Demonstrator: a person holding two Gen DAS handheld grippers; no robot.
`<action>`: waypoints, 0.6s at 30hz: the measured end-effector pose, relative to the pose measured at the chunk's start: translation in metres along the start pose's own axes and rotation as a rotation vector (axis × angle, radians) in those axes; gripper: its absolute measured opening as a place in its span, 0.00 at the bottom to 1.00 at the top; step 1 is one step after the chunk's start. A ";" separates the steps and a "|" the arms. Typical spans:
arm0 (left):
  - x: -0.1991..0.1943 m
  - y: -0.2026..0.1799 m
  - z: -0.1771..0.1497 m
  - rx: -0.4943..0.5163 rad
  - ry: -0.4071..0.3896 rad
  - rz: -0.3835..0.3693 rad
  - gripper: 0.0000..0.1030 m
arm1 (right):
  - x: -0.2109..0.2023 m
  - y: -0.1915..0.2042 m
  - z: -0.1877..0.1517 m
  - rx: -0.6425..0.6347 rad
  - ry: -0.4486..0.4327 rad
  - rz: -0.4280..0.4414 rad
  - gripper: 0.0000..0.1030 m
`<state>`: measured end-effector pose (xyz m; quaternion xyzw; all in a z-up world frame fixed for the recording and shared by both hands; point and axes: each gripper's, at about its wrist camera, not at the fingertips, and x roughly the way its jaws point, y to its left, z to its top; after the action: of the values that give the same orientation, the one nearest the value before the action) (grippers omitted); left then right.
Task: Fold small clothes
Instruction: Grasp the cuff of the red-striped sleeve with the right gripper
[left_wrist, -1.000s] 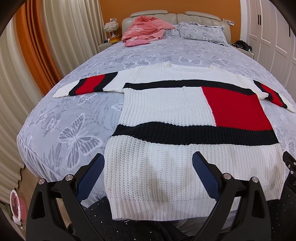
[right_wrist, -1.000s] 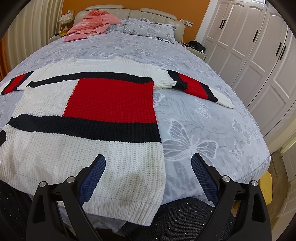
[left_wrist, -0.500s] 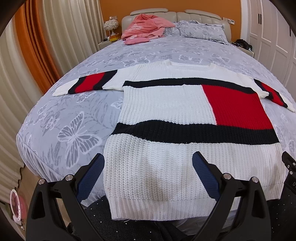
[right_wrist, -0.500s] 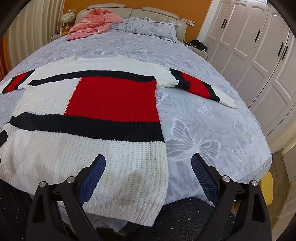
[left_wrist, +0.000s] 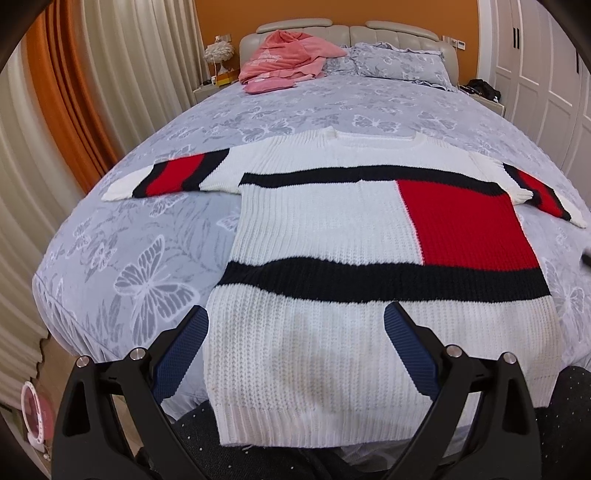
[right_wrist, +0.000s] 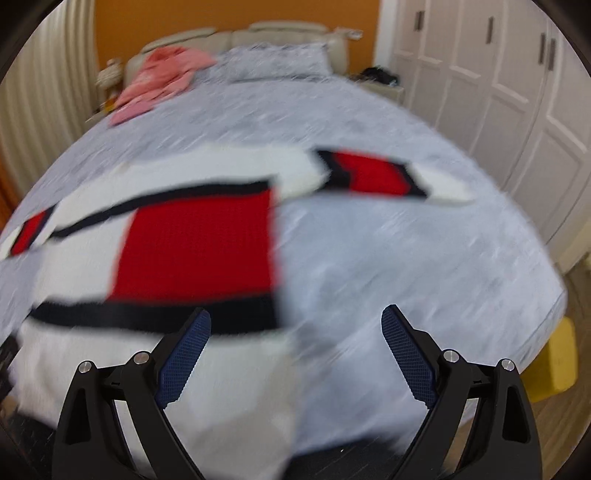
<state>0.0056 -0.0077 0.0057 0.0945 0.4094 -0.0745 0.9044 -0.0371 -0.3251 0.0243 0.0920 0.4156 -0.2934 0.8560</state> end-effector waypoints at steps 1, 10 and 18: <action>0.001 -0.002 0.003 0.000 0.002 -0.001 0.91 | 0.013 -0.021 0.016 0.026 0.000 -0.024 0.89; 0.018 -0.036 0.038 0.000 0.015 -0.003 0.91 | 0.175 -0.237 0.110 0.499 0.145 -0.060 0.81; 0.034 -0.057 0.046 0.039 0.049 -0.005 0.92 | 0.251 -0.271 0.122 0.636 0.227 -0.055 0.57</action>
<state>0.0494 -0.0754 0.0031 0.1129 0.4300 -0.0824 0.8920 0.0075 -0.7012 -0.0666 0.3751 0.3982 -0.4190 0.7247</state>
